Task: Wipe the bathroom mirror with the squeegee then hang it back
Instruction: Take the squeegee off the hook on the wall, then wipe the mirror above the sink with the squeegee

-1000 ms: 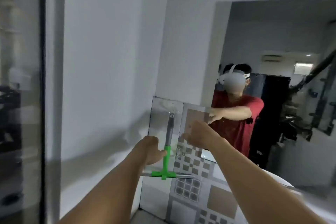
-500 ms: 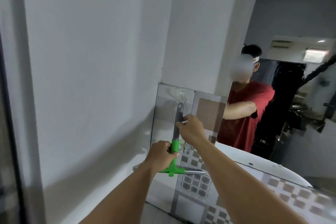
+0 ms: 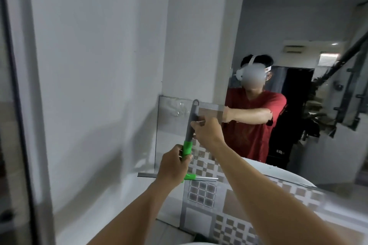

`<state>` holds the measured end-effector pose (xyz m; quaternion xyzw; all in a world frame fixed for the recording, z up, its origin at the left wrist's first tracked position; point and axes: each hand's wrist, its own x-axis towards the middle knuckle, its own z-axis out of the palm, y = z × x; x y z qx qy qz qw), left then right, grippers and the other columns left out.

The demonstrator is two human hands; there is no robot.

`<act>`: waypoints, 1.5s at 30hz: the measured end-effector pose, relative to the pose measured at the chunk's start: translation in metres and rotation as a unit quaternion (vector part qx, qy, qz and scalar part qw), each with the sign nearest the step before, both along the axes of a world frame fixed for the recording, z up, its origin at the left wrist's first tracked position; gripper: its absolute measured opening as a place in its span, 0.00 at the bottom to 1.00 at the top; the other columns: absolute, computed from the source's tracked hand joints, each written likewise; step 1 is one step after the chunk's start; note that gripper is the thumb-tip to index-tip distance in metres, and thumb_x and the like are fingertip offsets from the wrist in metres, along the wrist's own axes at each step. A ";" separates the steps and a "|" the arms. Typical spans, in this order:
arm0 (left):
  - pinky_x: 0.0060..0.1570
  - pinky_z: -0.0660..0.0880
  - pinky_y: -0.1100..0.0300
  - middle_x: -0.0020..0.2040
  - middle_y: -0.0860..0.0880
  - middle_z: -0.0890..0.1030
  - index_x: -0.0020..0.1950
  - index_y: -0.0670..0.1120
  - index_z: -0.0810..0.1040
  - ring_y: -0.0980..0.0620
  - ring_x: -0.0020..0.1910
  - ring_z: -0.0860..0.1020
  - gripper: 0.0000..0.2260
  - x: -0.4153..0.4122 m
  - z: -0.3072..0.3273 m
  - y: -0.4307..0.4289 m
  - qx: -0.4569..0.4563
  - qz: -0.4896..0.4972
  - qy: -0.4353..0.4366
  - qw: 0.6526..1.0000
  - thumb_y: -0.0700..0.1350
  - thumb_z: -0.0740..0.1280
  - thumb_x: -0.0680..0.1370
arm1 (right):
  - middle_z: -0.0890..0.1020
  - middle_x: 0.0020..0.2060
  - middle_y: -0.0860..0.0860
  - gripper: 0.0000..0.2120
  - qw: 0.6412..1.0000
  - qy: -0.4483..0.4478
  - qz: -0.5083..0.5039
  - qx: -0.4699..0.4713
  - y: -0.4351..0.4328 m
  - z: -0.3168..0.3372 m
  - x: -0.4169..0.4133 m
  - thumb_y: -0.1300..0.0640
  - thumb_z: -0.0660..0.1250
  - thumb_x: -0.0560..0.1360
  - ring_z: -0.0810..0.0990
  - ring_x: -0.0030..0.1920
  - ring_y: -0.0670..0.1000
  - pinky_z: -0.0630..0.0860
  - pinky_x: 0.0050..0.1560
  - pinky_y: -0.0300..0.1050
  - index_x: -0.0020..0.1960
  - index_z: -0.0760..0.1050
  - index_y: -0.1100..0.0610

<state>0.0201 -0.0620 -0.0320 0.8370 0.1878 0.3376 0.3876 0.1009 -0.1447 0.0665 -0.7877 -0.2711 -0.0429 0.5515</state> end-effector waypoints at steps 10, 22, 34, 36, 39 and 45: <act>0.45 0.79 0.54 0.46 0.51 0.83 0.58 0.49 0.79 0.54 0.41 0.81 0.08 -0.028 0.065 -0.080 0.105 -0.104 0.011 0.989 0.49 0.67 0.81 | 0.80 0.55 0.51 0.18 0.975 -0.203 -0.088 -0.029 -0.148 0.044 -0.036 0.51 0.74 0.74 0.80 0.51 0.54 0.80 0.48 0.57 0.58 0.70 0.54; 0.38 0.72 0.60 0.47 0.50 0.82 0.65 0.48 0.80 0.58 0.35 0.75 0.14 -0.022 0.177 -0.148 0.308 -0.168 0.033 0.936 0.39 0.68 0.79 | 0.81 0.59 0.49 0.15 0.829 -0.443 -0.139 -0.313 -0.255 0.083 -0.044 0.57 0.61 0.79 0.77 0.63 0.56 0.58 0.72 0.69 0.64 0.76 0.47; 0.54 0.76 0.53 0.52 0.46 0.84 0.58 0.44 0.79 0.47 0.52 0.79 0.08 0.018 0.204 -0.141 0.428 -0.046 -0.335 0.838 0.40 0.66 0.80 | 0.81 0.55 0.53 0.11 0.805 -0.500 -0.218 -0.234 -0.252 0.131 -0.002 0.58 0.63 0.81 0.81 0.49 0.58 0.80 0.45 0.61 0.62 0.73 0.56; 0.55 0.76 0.53 0.54 0.45 0.83 0.60 0.44 0.78 0.48 0.53 0.79 0.10 0.035 0.173 -0.133 0.434 -0.074 -0.328 0.836 0.41 0.64 0.80 | 0.81 0.55 0.53 0.11 0.805 -0.493 -0.241 -0.226 -0.247 0.141 0.007 0.60 0.62 0.80 0.80 0.51 0.58 0.79 0.48 0.63 0.63 0.73 0.56; 0.61 0.78 0.51 0.62 0.46 0.80 0.64 0.45 0.76 0.47 0.61 0.78 0.14 0.065 0.139 -0.115 0.439 -0.093 -0.249 0.858 0.44 0.66 0.79 | 0.81 0.51 0.53 0.11 0.817 -0.486 -0.234 -0.203 -0.240 0.157 0.018 0.60 0.61 0.81 0.79 0.48 0.58 0.79 0.47 0.62 0.63 0.70 0.53; 0.78 0.61 0.46 0.83 0.43 0.53 0.82 0.54 0.53 0.43 0.81 0.55 0.41 0.111 0.143 -0.093 0.477 -0.037 -0.107 0.871 0.54 0.71 0.75 | 0.77 0.53 0.54 0.25 0.826 -0.470 -0.220 -0.218 -0.228 0.199 0.035 0.62 0.61 0.81 0.78 0.50 0.57 0.81 0.45 0.55 0.73 0.65 0.40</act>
